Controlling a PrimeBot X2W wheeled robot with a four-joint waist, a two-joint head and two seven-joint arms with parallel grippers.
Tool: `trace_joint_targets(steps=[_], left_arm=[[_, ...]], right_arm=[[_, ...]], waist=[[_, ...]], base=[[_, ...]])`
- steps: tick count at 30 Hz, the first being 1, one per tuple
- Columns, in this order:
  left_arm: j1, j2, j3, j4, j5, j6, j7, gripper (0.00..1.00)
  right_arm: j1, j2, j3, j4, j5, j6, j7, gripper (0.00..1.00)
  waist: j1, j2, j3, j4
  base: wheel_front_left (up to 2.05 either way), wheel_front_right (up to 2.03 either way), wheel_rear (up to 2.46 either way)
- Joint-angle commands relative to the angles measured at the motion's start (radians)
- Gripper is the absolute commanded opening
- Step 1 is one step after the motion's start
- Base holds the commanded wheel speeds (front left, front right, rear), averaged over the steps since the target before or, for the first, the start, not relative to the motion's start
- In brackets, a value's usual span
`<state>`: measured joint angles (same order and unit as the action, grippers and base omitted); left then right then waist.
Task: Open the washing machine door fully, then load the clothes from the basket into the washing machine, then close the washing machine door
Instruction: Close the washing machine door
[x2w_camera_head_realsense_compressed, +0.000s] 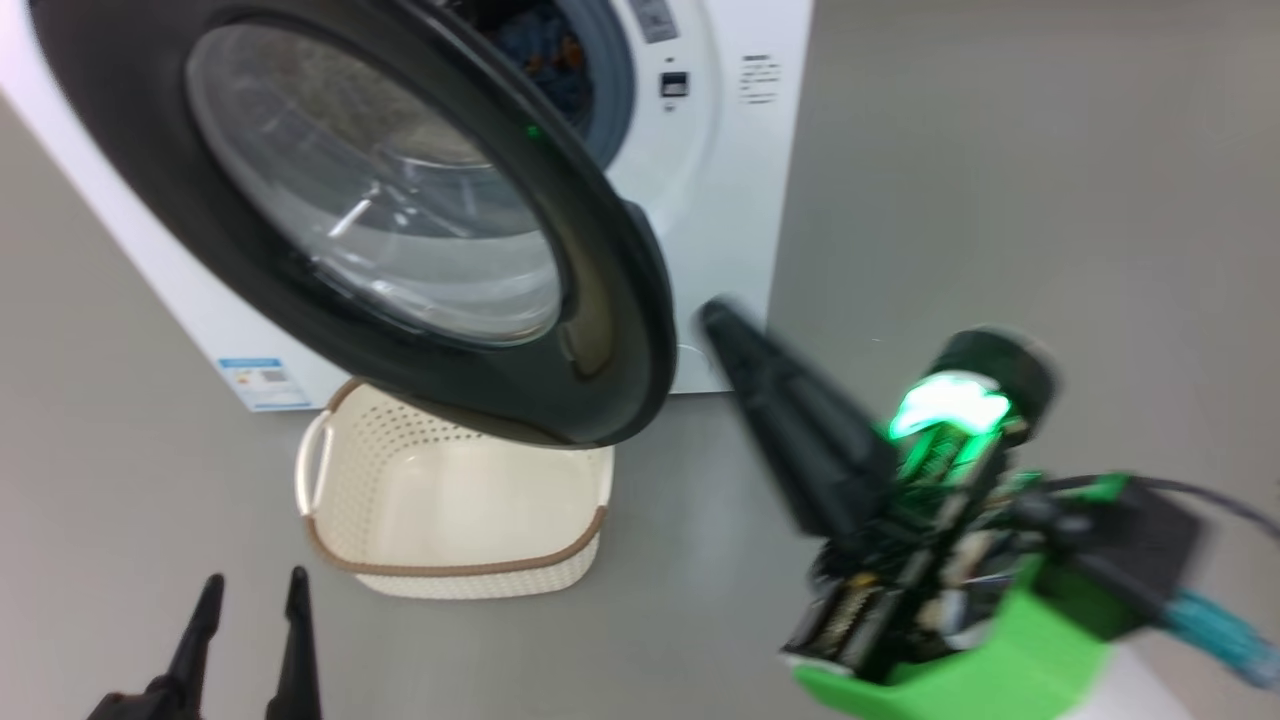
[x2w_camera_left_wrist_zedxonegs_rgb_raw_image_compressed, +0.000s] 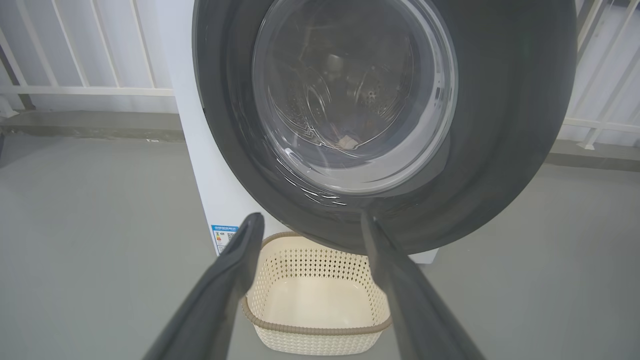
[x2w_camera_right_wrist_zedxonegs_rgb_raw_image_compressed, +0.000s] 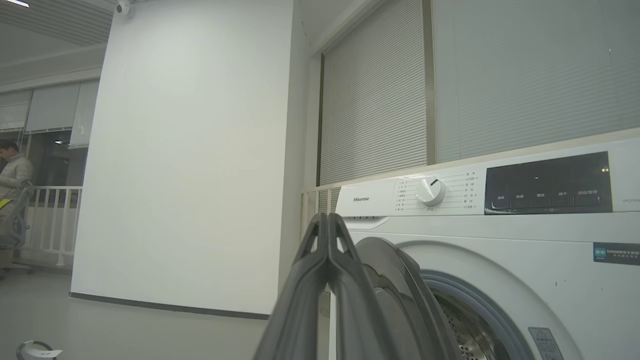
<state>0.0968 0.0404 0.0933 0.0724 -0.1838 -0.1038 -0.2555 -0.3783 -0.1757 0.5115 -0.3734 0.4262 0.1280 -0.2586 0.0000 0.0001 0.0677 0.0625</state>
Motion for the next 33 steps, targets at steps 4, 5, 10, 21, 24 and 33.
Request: trace_joint_targets(steps=[4,5,10,21,24,33], left_arm=[[-0.066,0.01,-0.009,-0.012,-0.016,0.006,-0.006,1.0],[-0.073,0.01,-0.02,-0.01,-0.019,0.007,-0.006,1.0],[-0.111,0.01,-0.081,-0.002,-0.043,0.014,-0.006,1.0],[-0.176,0.01,-0.146,-0.001,-0.082,0.023,-0.006,1.0],[-0.191,0.01,-0.162,-0.006,-0.09,0.029,-0.006,1.0],[-0.238,0.01,-0.164,-0.024,-0.105,0.042,-0.006,1.0]], right_arm=[[-0.032,-0.011,0.111,0.085,0.033,0.003,-0.001,0.0],[-0.036,-0.015,0.137,0.117,0.04,0.003,0.001,0.0],[-0.051,-0.036,0.276,0.294,0.072,0.003,0.006,0.0],[-0.066,-0.061,0.316,0.486,0.086,0.003,0.001,0.0],[-0.079,-0.066,0.299,0.507,0.073,0.003,0.0,0.0],[-0.11,-0.067,0.187,0.514,0.023,0.003,-0.003,0.0]], waist=[[0.0,-0.0001,0.015,0.087],[0.0,-0.0001,0.02,0.103],[0.0,-0.0001,0.062,0.189],[0.0,-0.0001,0.159,0.288],[0.0,-0.0001,0.193,0.294],[0.0,-0.0001,0.277,0.274]], base=[[0.0,0.0,0.0],[0.0,0.0,0.0],[0.0,0.0,0.0],[0.0,0.0,0.0],[0.0,0.0,0.0],[0.0,0.0,0.0]])
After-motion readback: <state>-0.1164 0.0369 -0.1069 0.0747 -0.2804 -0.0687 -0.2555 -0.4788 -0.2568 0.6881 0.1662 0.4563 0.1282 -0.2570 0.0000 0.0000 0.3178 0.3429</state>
